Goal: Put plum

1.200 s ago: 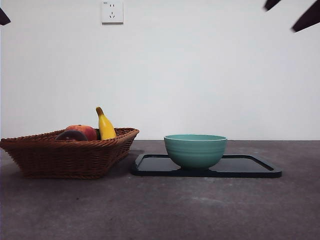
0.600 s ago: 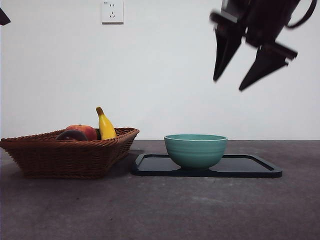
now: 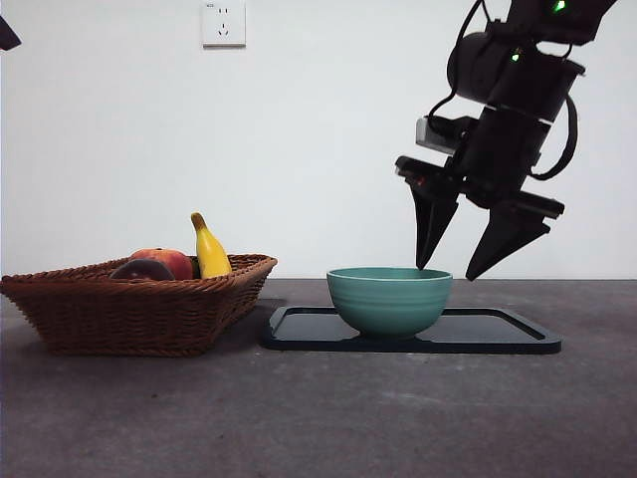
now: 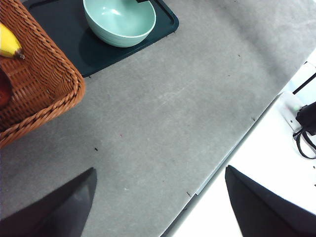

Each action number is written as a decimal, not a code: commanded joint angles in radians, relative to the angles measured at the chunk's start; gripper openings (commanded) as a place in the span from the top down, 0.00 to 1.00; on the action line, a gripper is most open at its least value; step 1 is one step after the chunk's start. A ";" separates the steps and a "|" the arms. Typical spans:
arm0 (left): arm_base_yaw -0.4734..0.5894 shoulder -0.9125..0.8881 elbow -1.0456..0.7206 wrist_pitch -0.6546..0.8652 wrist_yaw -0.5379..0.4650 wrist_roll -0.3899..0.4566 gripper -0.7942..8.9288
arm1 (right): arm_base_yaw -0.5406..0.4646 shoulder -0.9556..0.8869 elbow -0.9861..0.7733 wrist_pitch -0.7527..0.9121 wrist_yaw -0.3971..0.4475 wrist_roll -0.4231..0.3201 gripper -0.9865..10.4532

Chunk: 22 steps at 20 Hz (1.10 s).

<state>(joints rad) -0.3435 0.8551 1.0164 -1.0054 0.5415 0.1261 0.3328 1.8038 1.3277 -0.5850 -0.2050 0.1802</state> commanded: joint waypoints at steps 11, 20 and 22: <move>-0.003 0.006 0.010 0.006 0.006 0.015 0.51 | 0.005 0.072 0.022 0.055 0.003 -0.008 0.88; -0.003 0.006 0.010 0.005 0.006 0.016 0.51 | 0.004 -0.100 0.023 0.054 0.015 -0.010 0.90; -0.003 0.006 0.010 0.005 0.006 0.016 0.51 | 0.005 -0.185 0.023 0.020 0.009 -0.014 0.90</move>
<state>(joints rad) -0.3435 0.8551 1.0164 -1.0061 0.5415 0.1261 0.3328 1.6020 1.3289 -0.5739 -0.1978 0.1780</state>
